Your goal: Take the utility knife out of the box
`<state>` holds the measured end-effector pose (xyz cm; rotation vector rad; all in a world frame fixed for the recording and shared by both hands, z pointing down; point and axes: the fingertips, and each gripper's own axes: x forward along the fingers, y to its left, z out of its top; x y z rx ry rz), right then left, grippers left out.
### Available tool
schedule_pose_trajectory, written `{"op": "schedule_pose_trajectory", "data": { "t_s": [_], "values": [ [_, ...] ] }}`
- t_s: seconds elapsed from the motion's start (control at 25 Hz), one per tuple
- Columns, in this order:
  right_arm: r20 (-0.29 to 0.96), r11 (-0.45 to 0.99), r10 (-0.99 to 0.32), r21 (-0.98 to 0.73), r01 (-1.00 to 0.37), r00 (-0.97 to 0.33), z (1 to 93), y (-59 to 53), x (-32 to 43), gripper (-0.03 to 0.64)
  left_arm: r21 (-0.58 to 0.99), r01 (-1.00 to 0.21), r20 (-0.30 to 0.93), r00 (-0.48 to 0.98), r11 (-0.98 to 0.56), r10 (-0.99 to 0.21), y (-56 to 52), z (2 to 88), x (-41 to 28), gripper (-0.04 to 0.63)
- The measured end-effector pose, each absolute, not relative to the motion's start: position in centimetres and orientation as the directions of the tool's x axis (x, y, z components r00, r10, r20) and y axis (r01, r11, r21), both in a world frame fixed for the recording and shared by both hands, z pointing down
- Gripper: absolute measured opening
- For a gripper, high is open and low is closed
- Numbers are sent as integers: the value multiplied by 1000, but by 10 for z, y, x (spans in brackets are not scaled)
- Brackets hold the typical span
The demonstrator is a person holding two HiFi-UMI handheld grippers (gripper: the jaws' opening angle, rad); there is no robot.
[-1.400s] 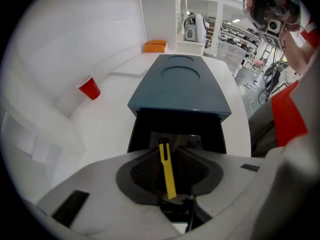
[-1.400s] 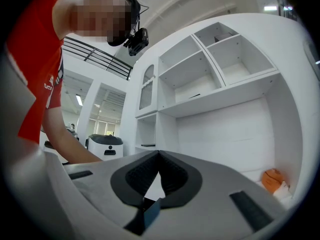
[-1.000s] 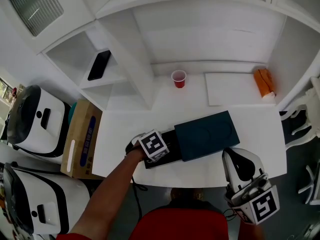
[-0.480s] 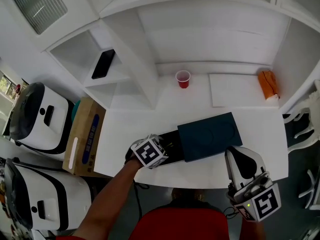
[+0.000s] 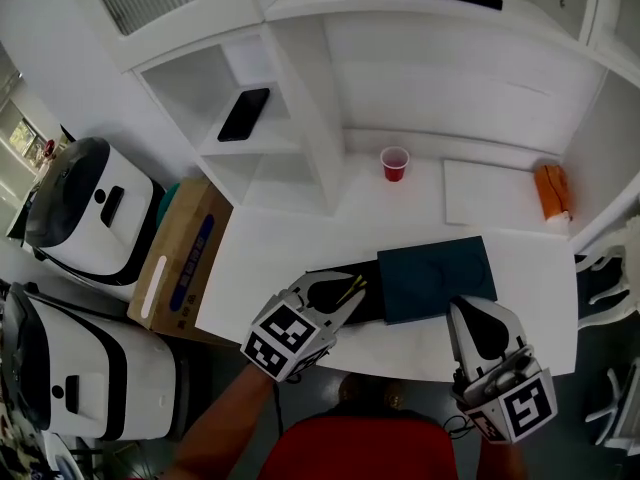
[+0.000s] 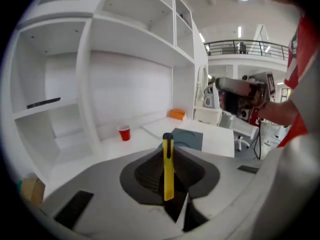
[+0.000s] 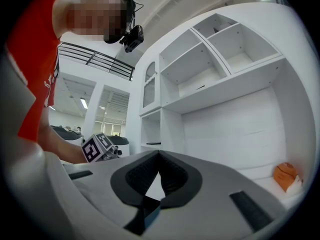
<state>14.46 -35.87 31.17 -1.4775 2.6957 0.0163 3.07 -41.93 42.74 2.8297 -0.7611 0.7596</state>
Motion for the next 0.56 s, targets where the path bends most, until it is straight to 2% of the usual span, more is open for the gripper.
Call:
{"op": "schedule_pose_trajectory", "data": {
  "t_s": [0.16,0.24,0.36,0.56],
  "values": [
    [-67,555,-831,-17,-832,-553,309,-357,131,2,-13,-512,238,833,-859,-500,-397,377,37,94],
    [-74,561,-826,-13,-828,-559,307,-356,123,2,-1,-521,146,845,-854,-515,-383,358,38,94],
    [-82,570,-819,-16,-821,-567,304,-355,113,2,17,-554,54,832,-832,-553,-369,342,36,94],
    [-83,581,-812,-39,-813,-577,306,-352,101,2,-26,-601,-22,799,-799,-601,-352,328,30,94]
  ]
}}
